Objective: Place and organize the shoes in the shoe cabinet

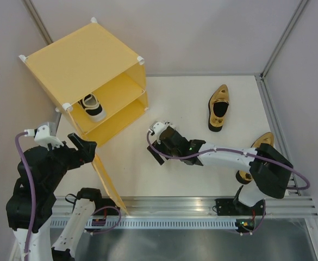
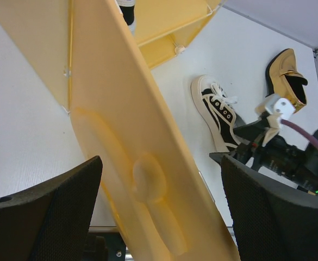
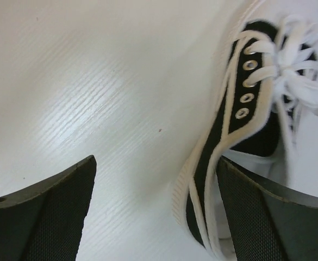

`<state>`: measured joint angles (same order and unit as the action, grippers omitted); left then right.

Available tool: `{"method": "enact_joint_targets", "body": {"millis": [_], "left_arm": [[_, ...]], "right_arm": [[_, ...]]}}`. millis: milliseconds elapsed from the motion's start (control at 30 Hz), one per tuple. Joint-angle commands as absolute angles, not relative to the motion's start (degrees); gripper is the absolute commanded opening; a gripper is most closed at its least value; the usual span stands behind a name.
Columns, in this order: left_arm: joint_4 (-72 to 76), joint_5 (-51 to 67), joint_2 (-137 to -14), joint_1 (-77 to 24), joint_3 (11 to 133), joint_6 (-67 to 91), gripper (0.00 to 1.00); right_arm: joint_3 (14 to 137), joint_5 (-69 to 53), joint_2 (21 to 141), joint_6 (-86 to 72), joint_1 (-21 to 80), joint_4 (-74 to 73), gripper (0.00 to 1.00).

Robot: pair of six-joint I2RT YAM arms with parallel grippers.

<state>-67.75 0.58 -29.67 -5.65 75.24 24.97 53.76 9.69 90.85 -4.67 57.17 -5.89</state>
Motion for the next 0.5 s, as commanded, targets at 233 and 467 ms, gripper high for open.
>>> {"method": "enact_joint_targets", "body": {"millis": [233, 467], "left_arm": [[-69.3, -1.5, -30.2, -5.6, 76.1, 23.3, 0.92], [-69.4, -1.1, -30.2, -5.6, 76.0, 23.4, 0.92]], "right_arm": [[41.8, 24.2, 69.5, -13.3, 57.3, -5.2, 0.98], [28.7, 28.3, 66.4, -21.5, 57.1, 5.9, 0.98]]}}
